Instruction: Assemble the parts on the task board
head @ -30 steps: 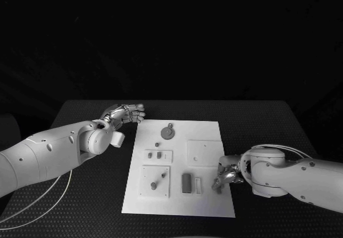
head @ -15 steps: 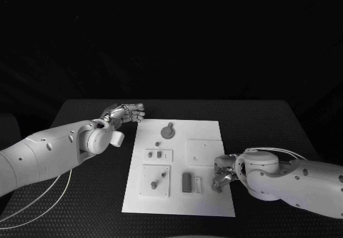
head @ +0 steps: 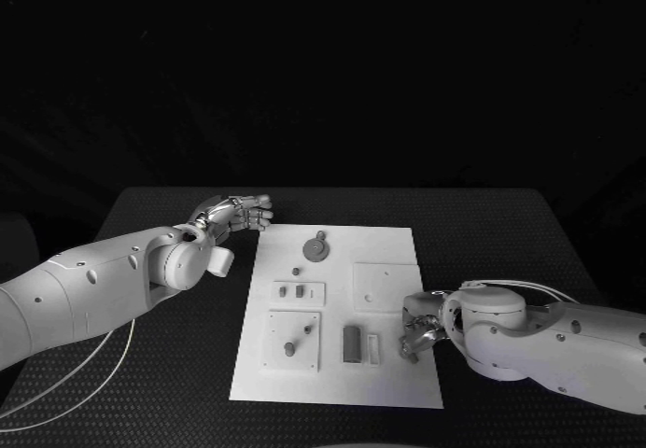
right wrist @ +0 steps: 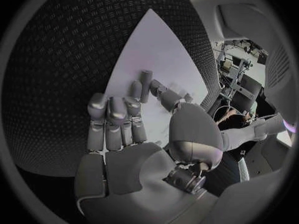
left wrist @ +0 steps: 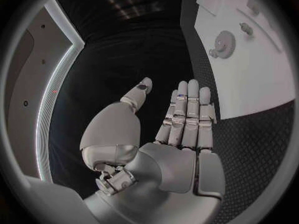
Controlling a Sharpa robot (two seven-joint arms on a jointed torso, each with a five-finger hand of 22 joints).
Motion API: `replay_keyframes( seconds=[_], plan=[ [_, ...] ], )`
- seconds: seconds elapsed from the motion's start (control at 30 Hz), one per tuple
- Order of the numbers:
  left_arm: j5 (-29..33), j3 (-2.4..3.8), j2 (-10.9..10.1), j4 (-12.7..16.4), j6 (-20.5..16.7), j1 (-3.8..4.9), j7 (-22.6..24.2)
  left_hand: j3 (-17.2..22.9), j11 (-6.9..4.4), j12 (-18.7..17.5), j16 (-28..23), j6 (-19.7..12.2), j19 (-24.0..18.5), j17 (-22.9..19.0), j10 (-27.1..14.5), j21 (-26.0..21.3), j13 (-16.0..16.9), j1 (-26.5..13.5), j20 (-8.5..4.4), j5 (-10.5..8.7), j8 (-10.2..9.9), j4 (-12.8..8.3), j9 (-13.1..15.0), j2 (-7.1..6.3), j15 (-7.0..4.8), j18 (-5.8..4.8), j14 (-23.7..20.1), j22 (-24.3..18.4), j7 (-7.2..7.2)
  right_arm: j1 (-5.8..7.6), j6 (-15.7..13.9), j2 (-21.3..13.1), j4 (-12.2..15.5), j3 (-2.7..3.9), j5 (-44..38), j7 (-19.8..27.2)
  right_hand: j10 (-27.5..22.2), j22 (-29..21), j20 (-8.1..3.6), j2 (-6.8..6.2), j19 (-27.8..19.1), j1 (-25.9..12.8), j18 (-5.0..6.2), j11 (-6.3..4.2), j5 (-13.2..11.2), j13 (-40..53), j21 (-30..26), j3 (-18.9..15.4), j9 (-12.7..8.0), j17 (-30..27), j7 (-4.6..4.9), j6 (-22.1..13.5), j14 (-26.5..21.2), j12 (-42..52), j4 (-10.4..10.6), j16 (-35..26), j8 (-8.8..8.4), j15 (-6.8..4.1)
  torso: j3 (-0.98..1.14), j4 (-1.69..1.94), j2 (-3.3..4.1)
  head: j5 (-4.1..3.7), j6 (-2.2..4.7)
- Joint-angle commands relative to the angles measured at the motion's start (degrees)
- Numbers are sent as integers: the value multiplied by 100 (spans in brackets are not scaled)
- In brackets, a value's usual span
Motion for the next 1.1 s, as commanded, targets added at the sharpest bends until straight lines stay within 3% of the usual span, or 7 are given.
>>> replay_keyframes(
  seconds=[0.03, 0.33, 0.53, 1.1],
  plan=[
    [8, 3, 2, 16, 91, 3, 33, 7, 4, -3, -35, -39, -7, 10, 37, -23, -1, -71, 16, -24, 28, 32, -9, 3, 31, 113, 13, 119, -2, -81, -108, -12, -68, -65, 521, -14, 24, -14, 64, 306, 10, 125, 304, 31, 242, -1, 29, 342, -32, -4, 84, -16, 16, -25, -176, -33, -1661, 27, 2, 1, 0, 4, 2],
    [5, 3, 7, 12, 96, 3, 28, 6, 2, -1, -35, -39, -7, 13, 42, -23, 0, -72, 16, -24, 29, 31, -10, 2, 30, 113, 16, 119, -2, -38, -652, -128, -86, -60, 2183, 114, 63, -37, 74, 409, 37, -5, 304, 22, 577, 4, 68, 562, -102, 1, 72, 50, 34, -25, -211, -38, -1659, 17, -4, 1, 1, 32, 20],
    [3, 3, 7, 11, 95, 3, 26, 6, 0, 0, -36, -40, -7, 15, 45, -23, 1, -71, 16, -24, 30, 30, -10, 1, 30, 113, 18, 119, -2, 28, -917, -126, -37, -59, 3002, 141, 67, -42, 72, 441, 39, -45, 304, 19, 627, 6, 76, 533, -110, 1, 69, 61, 34, -25, -219, -41, -1654, 13, -2, 4, 1, 42, 31],
    [-9, 3, -3, 16, 102, 4, 16, 7, -3, 1, -41, -39, -8, 22, 50, -22, 2, -68, 15, -24, 33, 27, -11, 0, 29, 114, 19, 119, -2, 36, -1262, -4, 6, -60, 3332, 135, 63, -67, 68, 402, 39, -183, 304, 2, 487, 10, 80, 430, -132, 1, 52, 101, 32, -34, -204, -53, -1636, -6, 0, 0, 2, 47, 28]
  ],
)
